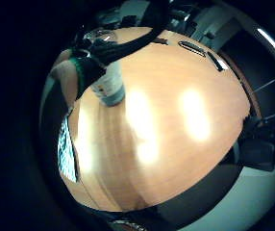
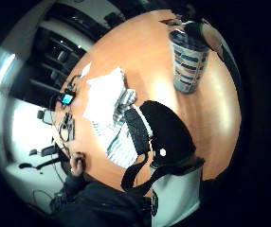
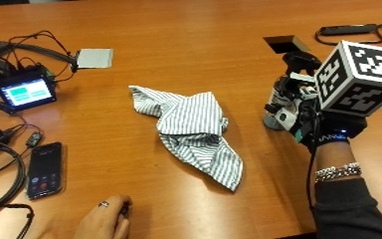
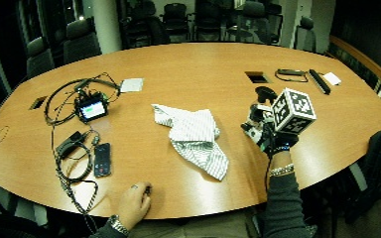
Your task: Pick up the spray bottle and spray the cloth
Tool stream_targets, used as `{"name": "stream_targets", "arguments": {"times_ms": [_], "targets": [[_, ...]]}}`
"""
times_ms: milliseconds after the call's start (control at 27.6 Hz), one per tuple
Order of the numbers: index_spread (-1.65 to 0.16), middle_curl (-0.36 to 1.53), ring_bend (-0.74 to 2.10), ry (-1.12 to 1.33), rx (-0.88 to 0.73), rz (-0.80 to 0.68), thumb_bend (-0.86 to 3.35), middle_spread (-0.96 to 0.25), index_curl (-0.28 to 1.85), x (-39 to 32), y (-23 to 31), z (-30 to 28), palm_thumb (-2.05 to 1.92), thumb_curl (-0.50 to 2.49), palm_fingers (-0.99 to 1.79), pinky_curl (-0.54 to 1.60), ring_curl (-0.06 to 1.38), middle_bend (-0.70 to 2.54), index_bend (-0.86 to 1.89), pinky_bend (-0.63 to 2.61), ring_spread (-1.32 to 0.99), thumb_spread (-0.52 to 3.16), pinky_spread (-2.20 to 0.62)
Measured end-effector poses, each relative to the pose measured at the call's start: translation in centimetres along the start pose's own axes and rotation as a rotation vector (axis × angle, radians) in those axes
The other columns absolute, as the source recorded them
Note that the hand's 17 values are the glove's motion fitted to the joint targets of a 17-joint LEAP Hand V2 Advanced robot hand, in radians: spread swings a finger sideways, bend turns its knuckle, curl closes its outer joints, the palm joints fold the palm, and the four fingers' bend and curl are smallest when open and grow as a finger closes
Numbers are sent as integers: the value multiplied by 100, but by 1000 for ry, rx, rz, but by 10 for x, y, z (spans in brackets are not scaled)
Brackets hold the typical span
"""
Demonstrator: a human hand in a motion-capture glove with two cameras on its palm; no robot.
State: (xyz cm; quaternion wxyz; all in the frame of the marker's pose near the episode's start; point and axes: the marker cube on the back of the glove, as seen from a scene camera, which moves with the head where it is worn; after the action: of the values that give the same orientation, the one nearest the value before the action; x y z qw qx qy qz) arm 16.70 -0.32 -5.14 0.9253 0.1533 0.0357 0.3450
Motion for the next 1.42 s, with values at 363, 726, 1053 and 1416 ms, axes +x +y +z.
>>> {"name": "stream_targets", "arguments": {"times_ms": [363,726,1053,1416], "targets": [[-32,32,44,-95,30,167,0,-6,27,9,-20,18,54,27,68,35,33,18,10,40,-8,123,18],[-31,34,47,-371,131,381,1,-5,25,18,-49,36,63,30,77,34,35,22,12,39,-7,124,15],[-33,40,44,-594,217,459,-1,-11,31,31,-60,65,67,31,99,31,36,32,23,21,-10,120,8],[-31,44,48,-749,476,368,1,-18,34,13,-81,71,77,34,126,38,41,37,13,36,-16,115,-17]]}}
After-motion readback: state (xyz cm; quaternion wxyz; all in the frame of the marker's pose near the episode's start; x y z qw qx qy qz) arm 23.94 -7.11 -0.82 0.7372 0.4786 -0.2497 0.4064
